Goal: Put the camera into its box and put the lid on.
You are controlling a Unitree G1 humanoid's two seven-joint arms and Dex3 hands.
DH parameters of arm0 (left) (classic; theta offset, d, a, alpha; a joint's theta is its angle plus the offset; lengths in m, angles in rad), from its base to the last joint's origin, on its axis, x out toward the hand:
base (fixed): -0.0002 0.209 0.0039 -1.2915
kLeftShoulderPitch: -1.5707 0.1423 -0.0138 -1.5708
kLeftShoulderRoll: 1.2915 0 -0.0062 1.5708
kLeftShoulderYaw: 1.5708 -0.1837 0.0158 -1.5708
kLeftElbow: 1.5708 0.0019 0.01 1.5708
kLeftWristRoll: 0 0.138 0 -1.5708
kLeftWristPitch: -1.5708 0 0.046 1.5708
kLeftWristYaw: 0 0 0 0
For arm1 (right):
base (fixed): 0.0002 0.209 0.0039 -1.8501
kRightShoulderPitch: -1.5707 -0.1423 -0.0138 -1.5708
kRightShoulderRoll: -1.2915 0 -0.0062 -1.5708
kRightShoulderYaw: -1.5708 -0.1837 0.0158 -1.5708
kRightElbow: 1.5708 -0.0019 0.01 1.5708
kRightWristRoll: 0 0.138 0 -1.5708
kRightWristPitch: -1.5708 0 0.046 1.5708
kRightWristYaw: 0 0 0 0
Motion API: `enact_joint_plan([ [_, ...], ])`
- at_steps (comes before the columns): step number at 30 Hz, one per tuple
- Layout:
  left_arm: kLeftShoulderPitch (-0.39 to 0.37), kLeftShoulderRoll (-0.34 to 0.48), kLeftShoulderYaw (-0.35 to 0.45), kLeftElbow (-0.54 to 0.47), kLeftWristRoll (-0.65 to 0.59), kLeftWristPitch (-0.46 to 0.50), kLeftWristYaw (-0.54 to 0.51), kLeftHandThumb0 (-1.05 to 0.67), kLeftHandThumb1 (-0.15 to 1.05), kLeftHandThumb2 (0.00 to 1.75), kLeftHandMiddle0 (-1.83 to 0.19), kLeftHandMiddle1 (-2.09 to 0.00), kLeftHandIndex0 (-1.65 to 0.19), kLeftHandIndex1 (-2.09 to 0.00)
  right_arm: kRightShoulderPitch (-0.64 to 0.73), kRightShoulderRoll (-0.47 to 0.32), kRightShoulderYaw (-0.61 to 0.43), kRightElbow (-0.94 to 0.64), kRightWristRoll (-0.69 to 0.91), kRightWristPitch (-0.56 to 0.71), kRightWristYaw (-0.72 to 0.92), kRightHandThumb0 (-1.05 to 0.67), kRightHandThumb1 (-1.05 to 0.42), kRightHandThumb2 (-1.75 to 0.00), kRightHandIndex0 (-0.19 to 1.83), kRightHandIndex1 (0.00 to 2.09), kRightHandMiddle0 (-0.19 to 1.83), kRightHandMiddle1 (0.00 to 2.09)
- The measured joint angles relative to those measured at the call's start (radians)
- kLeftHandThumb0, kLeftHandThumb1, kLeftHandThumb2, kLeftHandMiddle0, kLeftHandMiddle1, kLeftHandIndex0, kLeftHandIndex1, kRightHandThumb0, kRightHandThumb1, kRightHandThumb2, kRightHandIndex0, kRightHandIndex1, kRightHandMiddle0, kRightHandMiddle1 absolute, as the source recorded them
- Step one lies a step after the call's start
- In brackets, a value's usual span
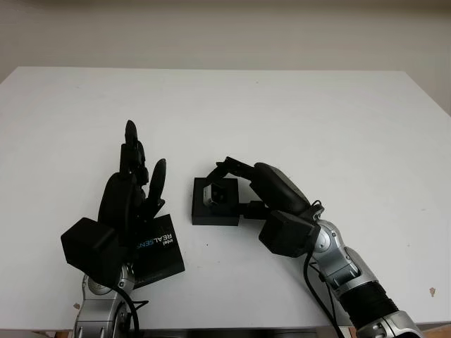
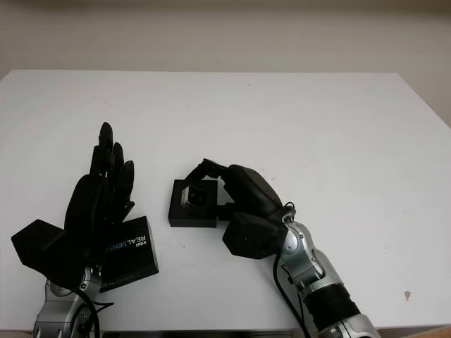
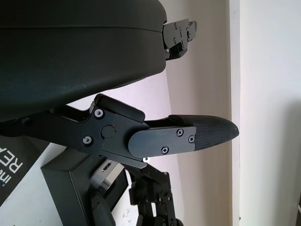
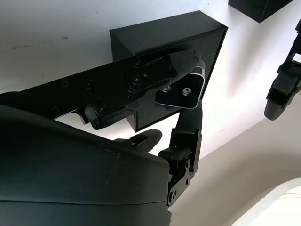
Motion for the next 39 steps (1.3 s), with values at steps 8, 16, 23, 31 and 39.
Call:
enact_joint_plan([
  [8,0.001,-0.002,-0.001,0.000,0.002,-0.001,0.002,-0.74,1.05,0.48,0.19,0.00,0.19,0.00,0.007,0.014,0.003,0.014,-0.033,-0.012,-0.063,-0.39,-0.93,-0.05,0.50,0.27,0.44,1.41],
  [16,0.002,-0.002,-0.002,0.000,0.001,-0.001,0.001,-0.75,1.05,0.49,0.19,0.00,0.19,0.00,0.007,0.037,-0.003,0.080,-0.015,-0.076,-0.133,-0.34,-0.92,-0.05,0.21,0.96,0.39,1.49],
  [23,0.002,-0.003,-0.005,0.000,0.003,-0.001,0.001,-0.75,1.05,0.49,0.19,0.00,0.19,0.00,-0.004,0.053,-0.013,0.109,0.017,-0.101,-0.137,-0.36,-0.93,-0.06,0.17,1.03,0.38,1.55],
  [31,0.002,-0.007,-0.009,0.000,0.002,-0.001,0.001,-0.74,1.05,0.49,0.19,0.00,0.19,0.00,-0.015,0.083,-0.044,0.101,0.102,-0.076,-0.080,-0.35,-0.92,-0.05,0.19,1.00,0.39,1.55],
  [39,0.002,-0.008,-0.011,0.000,0.000,-0.001,-0.002,-0.73,1.05,0.49,0.19,0.00,0.19,0.00,-0.039,0.116,-0.076,0.060,0.180,0.002,-0.021,-0.35,-0.92,-0.05,0.19,0.98,0.38,1.59],
])
